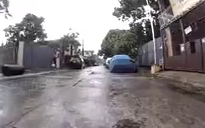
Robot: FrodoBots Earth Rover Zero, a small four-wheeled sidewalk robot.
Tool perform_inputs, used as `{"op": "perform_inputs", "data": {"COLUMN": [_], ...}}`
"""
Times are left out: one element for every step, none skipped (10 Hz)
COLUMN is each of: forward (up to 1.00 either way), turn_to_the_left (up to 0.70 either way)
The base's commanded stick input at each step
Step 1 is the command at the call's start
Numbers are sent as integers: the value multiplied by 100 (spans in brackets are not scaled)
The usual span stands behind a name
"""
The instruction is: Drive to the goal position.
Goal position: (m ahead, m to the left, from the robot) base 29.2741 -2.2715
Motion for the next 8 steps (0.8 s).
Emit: {"op": "perform_inputs", "data": {"forward": [100,100,100,100,100,100,100,100], "turn_to_the_left": [0,0,0,0,0,0,0,0]}}
